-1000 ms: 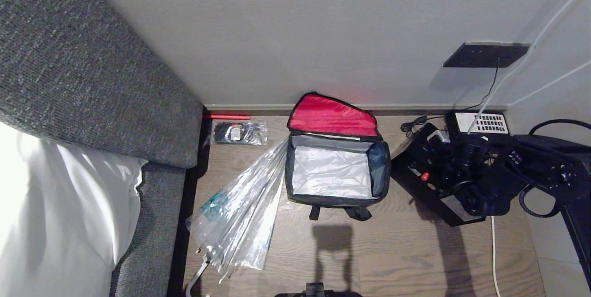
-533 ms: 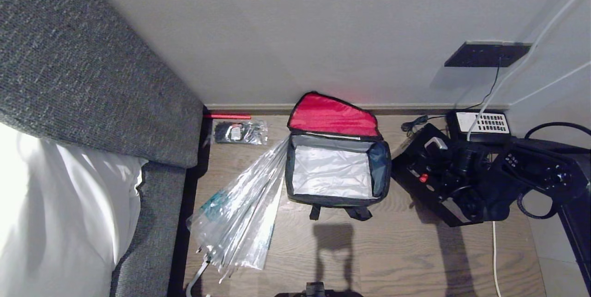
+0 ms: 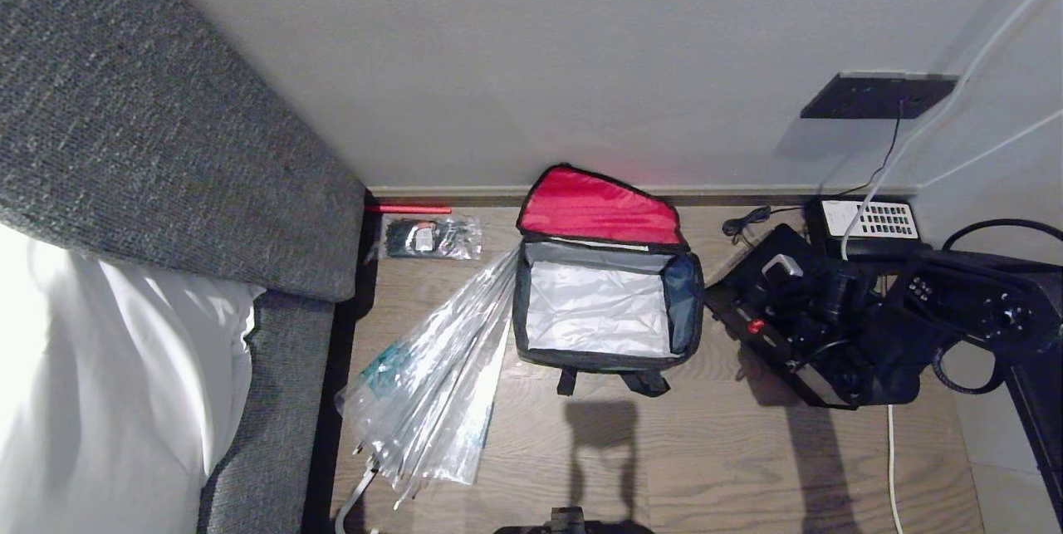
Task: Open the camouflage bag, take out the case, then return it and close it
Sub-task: Grip the handle again, then place the black box back
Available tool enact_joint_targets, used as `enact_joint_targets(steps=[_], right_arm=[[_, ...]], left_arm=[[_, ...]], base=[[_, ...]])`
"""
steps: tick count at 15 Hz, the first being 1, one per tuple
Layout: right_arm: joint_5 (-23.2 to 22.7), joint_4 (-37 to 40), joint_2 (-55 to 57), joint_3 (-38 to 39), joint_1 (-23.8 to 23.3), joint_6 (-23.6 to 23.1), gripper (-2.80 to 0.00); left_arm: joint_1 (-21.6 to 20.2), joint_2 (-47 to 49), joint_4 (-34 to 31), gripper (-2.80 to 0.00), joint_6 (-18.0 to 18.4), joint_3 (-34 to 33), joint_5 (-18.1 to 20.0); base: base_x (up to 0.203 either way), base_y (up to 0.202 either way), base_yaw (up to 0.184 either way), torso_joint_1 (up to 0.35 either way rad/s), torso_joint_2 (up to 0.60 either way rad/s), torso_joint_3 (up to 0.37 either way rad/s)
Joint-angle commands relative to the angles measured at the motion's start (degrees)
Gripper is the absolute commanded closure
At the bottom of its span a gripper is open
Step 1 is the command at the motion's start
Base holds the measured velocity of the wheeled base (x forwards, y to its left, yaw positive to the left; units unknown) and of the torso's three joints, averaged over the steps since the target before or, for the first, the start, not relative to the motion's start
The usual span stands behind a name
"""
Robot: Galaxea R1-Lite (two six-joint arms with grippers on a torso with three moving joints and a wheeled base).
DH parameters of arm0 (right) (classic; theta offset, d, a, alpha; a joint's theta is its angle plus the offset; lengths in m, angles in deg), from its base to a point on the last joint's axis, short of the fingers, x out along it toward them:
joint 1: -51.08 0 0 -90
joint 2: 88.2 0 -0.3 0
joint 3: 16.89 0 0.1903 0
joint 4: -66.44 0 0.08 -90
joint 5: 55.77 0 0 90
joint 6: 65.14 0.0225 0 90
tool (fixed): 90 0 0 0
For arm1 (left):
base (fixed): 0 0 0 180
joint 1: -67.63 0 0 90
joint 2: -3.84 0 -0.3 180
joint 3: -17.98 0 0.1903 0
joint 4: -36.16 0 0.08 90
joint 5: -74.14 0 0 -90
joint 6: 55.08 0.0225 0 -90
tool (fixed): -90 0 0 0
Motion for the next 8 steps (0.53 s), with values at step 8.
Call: enact_joint_targets(steps=[8], right_arm=[[0.23, 3.13, -10.64, 5.90, 1.53, -0.60, 0.00]], left_arm=[[-0.08, -0.02, 0.00, 0.00, 0.00, 0.00, 0.01]], base=[[0.000, 0.000, 0.000, 0.000, 0.00, 0.000]])
